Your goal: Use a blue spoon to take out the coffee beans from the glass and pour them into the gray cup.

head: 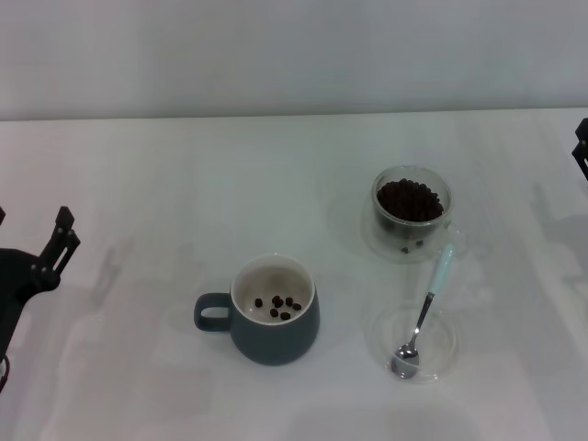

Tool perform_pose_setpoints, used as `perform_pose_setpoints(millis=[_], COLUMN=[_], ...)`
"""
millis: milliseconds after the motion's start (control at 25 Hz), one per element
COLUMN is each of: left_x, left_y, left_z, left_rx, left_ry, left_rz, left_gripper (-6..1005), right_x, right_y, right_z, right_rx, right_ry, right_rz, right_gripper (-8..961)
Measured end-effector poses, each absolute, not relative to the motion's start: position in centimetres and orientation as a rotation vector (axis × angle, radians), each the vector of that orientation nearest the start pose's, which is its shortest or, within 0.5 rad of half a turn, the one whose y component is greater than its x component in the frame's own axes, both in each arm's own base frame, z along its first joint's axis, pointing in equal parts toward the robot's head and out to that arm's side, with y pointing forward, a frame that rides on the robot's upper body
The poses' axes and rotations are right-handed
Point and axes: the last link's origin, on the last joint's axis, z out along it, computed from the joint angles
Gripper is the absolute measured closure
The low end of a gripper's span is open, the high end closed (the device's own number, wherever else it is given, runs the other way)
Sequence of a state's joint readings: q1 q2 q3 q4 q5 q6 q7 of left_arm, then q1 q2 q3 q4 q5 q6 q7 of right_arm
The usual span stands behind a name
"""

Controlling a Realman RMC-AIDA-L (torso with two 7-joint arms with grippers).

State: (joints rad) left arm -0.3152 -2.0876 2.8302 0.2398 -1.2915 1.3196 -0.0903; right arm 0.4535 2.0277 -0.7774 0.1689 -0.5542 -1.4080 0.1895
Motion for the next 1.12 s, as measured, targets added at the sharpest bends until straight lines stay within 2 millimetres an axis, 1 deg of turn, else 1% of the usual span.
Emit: perform_pose_setpoints(millis=[120,600,1120], left_x=[-32.7,-33.2,-34.0], left_y=[27.2,26.7,25.6], left_z=[-4.1,-4.1,-4.2], left_rx=[-1.626,-1.611,-1.603], left_ry=[-0.550,-0.576,-0.606], left_rz=[-0.765,-0.759,-0.734], left_gripper=[129,129,128], right_x=[36.3,36.7,36.8], right_y=[29.7,29.0,29.1], right_z=[2.0,1.5,1.3], right_rx=[-1.465,-1.465,-1.471], right_ry=[0.545,0.582,0.596], right_rz=[0.692,0.684,0.671], right_gripper=[220,220,220])
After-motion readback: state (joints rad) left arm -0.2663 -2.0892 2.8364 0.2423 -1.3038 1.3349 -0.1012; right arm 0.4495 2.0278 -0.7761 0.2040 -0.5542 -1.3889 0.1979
